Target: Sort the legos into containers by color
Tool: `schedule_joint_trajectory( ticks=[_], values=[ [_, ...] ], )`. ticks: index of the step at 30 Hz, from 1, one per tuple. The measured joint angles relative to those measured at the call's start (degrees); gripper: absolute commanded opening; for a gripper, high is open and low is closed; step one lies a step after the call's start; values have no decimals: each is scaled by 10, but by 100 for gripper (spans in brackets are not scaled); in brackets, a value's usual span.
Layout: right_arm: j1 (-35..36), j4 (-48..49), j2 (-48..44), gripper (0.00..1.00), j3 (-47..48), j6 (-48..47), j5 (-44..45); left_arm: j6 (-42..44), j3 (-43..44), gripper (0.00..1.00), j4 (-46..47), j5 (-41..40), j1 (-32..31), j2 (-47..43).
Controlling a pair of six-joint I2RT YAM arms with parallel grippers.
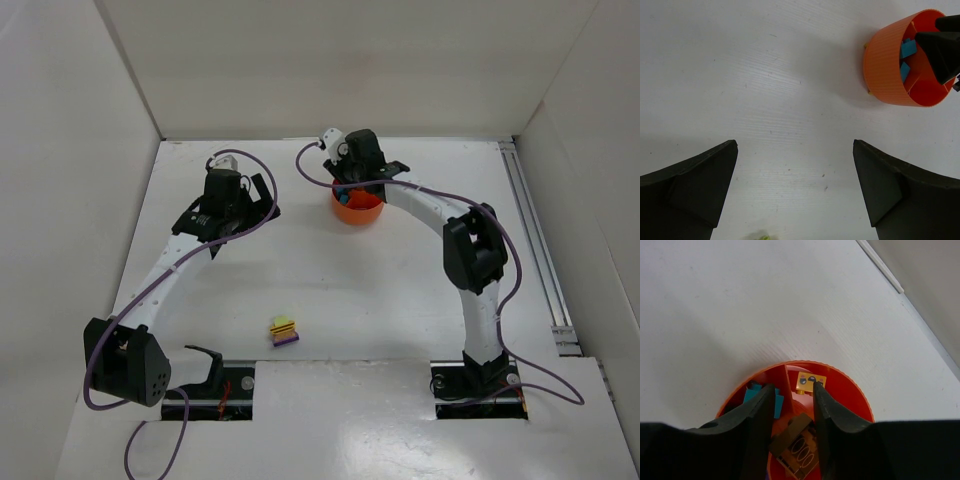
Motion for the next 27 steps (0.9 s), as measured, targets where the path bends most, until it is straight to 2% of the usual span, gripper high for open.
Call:
schedule_joint_trajectory(
  ticks=[4,16,22,24,27],
  values=[
    [-3,7,-11,37,-16,3,8,0,0,99,0,0,0,0],
    [-14,22,-99,36,-89,20,26,1,-1,99,0,0,0,0],
    [-27,39,-117,29,-121,33,34,2,-1,99,0,0,0,-1],
    [-28,44,-121,24,-130,35,33,2,-1,99,0,0,0,-1],
    [-29,55,-123,22,-136,36,18,2,-2,99,0,1,0,-1]
  ],
)
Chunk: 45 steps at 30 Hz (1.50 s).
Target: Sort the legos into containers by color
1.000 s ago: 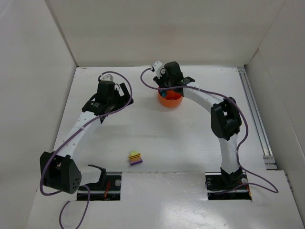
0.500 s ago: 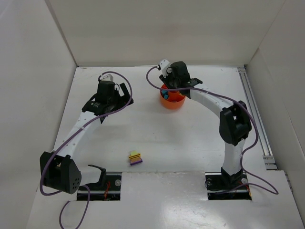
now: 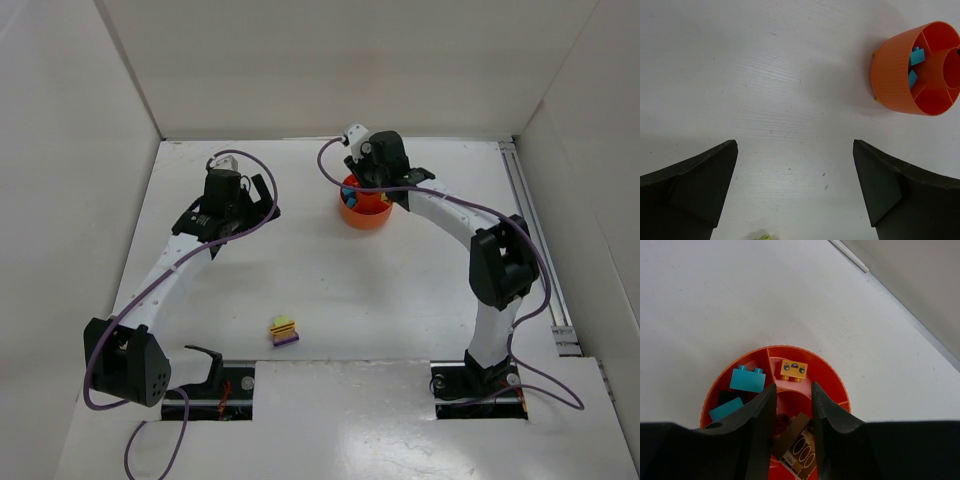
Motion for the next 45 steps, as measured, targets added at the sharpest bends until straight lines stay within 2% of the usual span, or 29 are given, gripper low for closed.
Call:
schedule_joint_trajectory(
  ticks=[7,20,35,39,43,45],
  values=[
    [1,11,0,22,0,4,-24,0,0,99,4,7,0,0],
    [-14,83,0,22,-4,31,-118,0,0,99,8,8,0,0],
    [-58,209,0,25,-103,73,-216,0,0,99,8,7,0,0],
    [-61,242,0,32,-129,84,-237,0,0,99,8,7,0,3],
    [-69,270,0,53,-144,94,-249,0,0,99,7,7,0,8],
    [-74,277,0,57,-152,98,-252,0,0,99,7,7,0,8]
  ],
)
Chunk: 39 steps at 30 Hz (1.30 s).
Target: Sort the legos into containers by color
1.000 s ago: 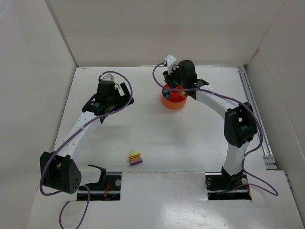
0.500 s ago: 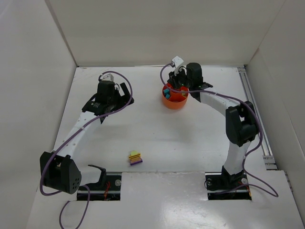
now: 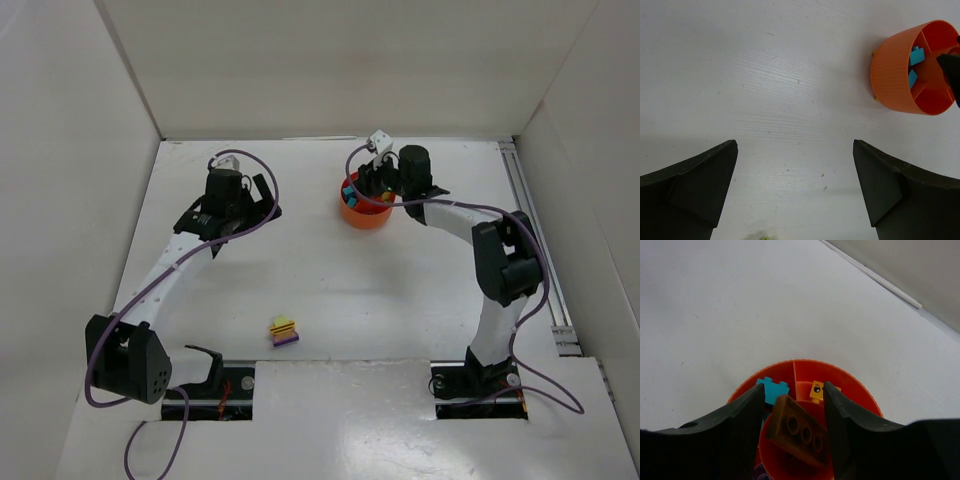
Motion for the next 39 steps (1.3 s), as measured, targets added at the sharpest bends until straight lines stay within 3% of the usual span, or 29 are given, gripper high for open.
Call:
schedule_joint_trajectory(
  ticks=[6,22,28,35,37,39],
  values=[
    [-11,5,-8,69,-20,5,-3,0,0,99,0,0,0,0],
    [-13,-27,-80,76,-17,2,31,-1,0,99,0,0,0,-3],
    [-7,-104,-82,84,-16,-8,105,0,0,99,-5,-1,0,-12],
    [17,-211,-92,87,11,-15,195,0,1,99,-15,-13,0,-20],
    [25,-240,-92,97,24,-14,217,0,1,99,-17,-16,0,-24],
    [30,-270,-92,100,35,-13,234,0,1,99,-20,-19,0,-31]
  ],
)
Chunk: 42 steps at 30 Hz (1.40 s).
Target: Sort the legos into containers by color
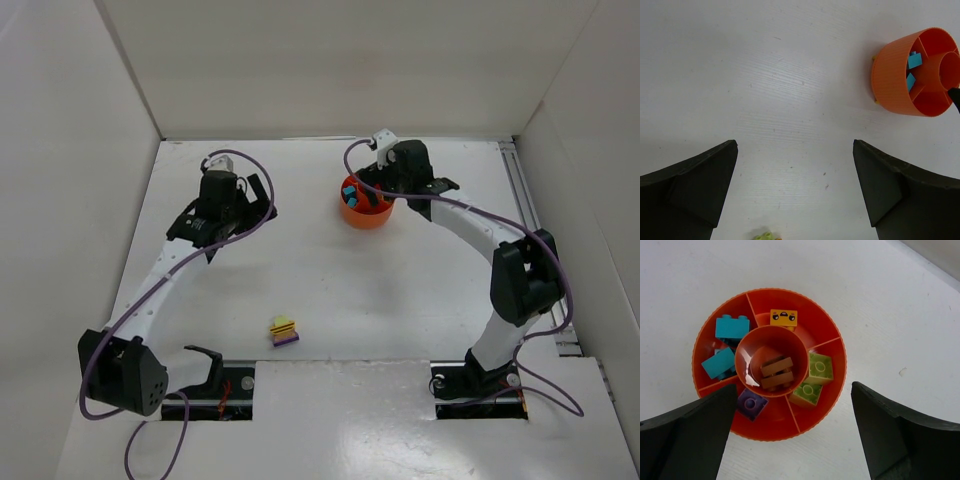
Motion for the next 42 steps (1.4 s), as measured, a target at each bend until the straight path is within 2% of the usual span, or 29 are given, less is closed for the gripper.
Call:
schedule_joint_trajectory(
  ticks=[13,28,34,42],
  values=[
    [9,-100,-3,100,22,11,60,-2,0,99,-31,-30,0,-17],
    [10,-135,-43,100,17,18,84,-51,-19,99,-90,-52,0,-55],
    [27,-136,-79,100,-23,26,90,-105,-55,99,-139,-60,-11,-81],
    [65,-132,-171,100,-119,52,92,-166,-157,98,-162,-35,-27,-147]
  ],
)
